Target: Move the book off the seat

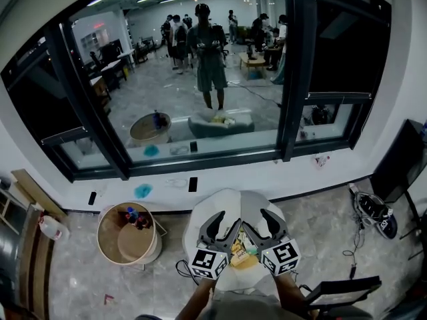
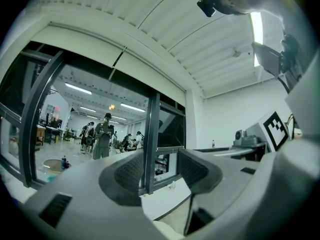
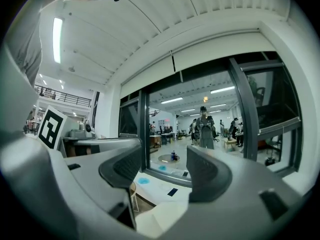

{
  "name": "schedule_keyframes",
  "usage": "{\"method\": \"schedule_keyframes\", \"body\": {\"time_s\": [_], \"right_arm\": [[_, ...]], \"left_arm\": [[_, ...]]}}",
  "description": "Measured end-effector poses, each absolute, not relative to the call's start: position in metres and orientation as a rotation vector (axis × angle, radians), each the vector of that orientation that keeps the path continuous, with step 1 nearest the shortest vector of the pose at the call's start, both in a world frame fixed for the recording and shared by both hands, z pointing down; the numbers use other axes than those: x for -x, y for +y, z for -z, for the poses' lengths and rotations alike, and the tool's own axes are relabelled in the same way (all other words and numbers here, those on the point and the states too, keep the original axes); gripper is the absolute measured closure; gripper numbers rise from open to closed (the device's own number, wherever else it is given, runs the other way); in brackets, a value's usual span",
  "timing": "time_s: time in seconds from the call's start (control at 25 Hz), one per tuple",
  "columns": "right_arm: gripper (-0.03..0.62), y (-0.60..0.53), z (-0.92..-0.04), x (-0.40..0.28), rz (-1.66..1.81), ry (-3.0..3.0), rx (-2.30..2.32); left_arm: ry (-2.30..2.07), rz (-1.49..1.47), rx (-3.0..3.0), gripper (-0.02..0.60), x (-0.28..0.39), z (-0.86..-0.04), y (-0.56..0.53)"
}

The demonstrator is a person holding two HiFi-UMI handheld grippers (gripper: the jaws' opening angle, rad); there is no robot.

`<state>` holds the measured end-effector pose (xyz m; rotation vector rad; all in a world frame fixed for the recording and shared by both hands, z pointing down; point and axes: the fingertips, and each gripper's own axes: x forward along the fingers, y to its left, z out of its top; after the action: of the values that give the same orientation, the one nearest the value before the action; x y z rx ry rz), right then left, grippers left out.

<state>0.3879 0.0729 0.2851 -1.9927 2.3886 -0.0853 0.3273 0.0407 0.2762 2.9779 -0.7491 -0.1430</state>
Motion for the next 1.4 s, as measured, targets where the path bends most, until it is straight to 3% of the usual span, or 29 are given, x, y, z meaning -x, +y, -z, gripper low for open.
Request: {"method": "schedule_keyframes", "body": {"time_s": [0.4,0.72,1.0,1.4], "right_arm": [[0.322,0.065,-0.316,-0.394,0.199,2.388,2.020],[0.322,0.051,-0.385,-0.412,0.420,2.381,2.060],[0.322,0.031,-0.480,-0.421,0.620,2.392,2.075],[0.322,0.009,-0.674,-0.415,0.934,2.433,2.040]], "left_arm": [[-0.773,0.087,-2.962,0.364,-0.337,-0.301,0.027],[-0.767,-0.041,-2.877,0.365,-0.354,-0.375,0.012],[-0.789,-0.123,-2.767,0.365,-0.357,-0.463,-0.011],[-0.811,-0.319,-2.658,0.365,-0.354,-0.654,-0.043]]}}
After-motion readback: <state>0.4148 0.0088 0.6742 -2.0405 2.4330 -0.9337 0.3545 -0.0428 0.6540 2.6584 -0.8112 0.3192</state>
